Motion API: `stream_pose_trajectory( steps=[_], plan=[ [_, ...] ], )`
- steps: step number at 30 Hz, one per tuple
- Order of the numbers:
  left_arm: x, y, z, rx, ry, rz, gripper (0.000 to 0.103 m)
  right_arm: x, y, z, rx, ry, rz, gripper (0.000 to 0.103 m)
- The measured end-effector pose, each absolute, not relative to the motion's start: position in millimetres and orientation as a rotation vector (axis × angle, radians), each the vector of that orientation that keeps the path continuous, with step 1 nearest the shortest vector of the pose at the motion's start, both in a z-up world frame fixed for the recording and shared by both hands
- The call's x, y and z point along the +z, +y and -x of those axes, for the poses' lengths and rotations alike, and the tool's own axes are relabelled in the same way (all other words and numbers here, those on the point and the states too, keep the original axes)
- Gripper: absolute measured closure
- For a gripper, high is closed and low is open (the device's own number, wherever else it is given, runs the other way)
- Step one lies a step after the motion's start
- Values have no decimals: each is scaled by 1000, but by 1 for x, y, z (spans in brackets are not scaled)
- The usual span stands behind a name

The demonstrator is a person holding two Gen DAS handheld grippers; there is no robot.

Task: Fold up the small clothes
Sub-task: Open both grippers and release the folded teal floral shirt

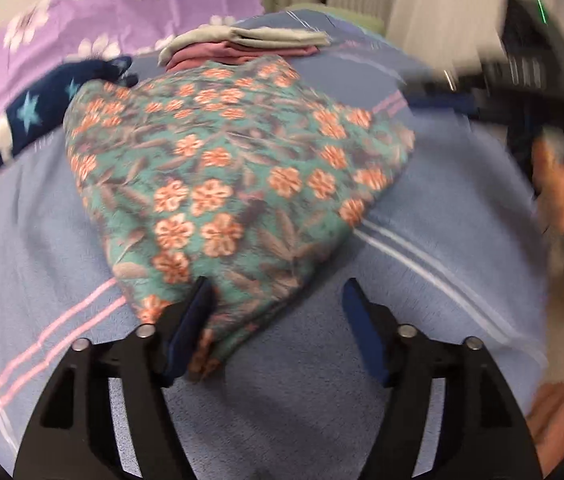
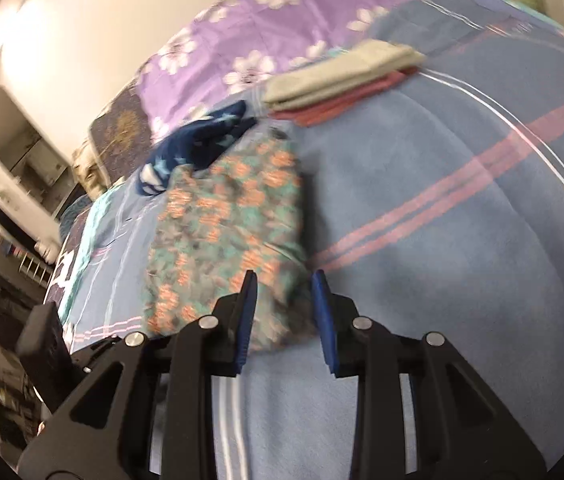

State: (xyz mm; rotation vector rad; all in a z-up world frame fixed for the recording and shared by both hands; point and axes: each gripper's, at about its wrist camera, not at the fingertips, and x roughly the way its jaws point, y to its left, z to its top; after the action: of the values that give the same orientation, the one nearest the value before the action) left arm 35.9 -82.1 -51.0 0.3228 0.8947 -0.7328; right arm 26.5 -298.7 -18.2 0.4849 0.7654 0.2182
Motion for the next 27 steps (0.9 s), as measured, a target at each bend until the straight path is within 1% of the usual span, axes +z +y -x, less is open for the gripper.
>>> stream_pose_trajectory(
  steps=[3, 5, 6, 7, 8, 9, 10, 12, 14, 15, 17, 18, 20, 22, 24, 27],
  plan=[
    [-50, -90, -32, -706, 878, -366, 29, -21, -280, -43, 269, 771, -439, 73],
    [-42, -82, -34, -727, 883, -300, 32, -35, -274, -55, 275, 822, -431, 74],
    [-33, -76, -35, -755, 883, -249, 42, -47, -273, -62, 215, 876, -401, 77],
    [-27, -71, -36, -773, 877, -217, 55, -56, -274, -65, 165, 911, -371, 88],
    [-19, -65, -37, -784, 860, -188, 60, -65, -276, -67, 145, 919, -357, 92],
    [-9, -58, -38, -789, 834, -163, 69, -67, -278, -64, 159, 904, -364, 92],
    [-4, -52, -38, -785, 818, -153, 73, -66, -279, -63, 161, 901, -362, 92],
    [5, -47, -45, -767, 785, -143, 74, -65, -278, -62, 151, 905, -354, 92],
    [0, -50, -61, -744, 795, -143, 74, -64, -276, -62, 142, 909, -349, 91],
    [-10, -53, -69, -739, 826, -151, 74, -64, -275, -62, 143, 911, -350, 90],
    [-47, -63, -86, -690, 936, -199, 73, -62, -276, -61, 153, 916, -363, 89],
    [-53, -63, -85, -688, 905, -188, 69, -60, -277, -62, 155, 921, -363, 88],
    [-51, -63, -80, -734, 878, -155, 54, -59, -276, -61, 163, 932, -346, 87],
    [-51, -66, -78, -749, 876, -158, 42, -58, -274, -62, 169, 944, -314, 87],
    [-51, -71, -71, -752, 863, -191, 39, -58, -270, -65, 168, 961, -278, 87],
    [-44, -74, -69, -734, 860, -195, 39, -59, -265, -68, 169, 972, -237, 87]
  ],
)
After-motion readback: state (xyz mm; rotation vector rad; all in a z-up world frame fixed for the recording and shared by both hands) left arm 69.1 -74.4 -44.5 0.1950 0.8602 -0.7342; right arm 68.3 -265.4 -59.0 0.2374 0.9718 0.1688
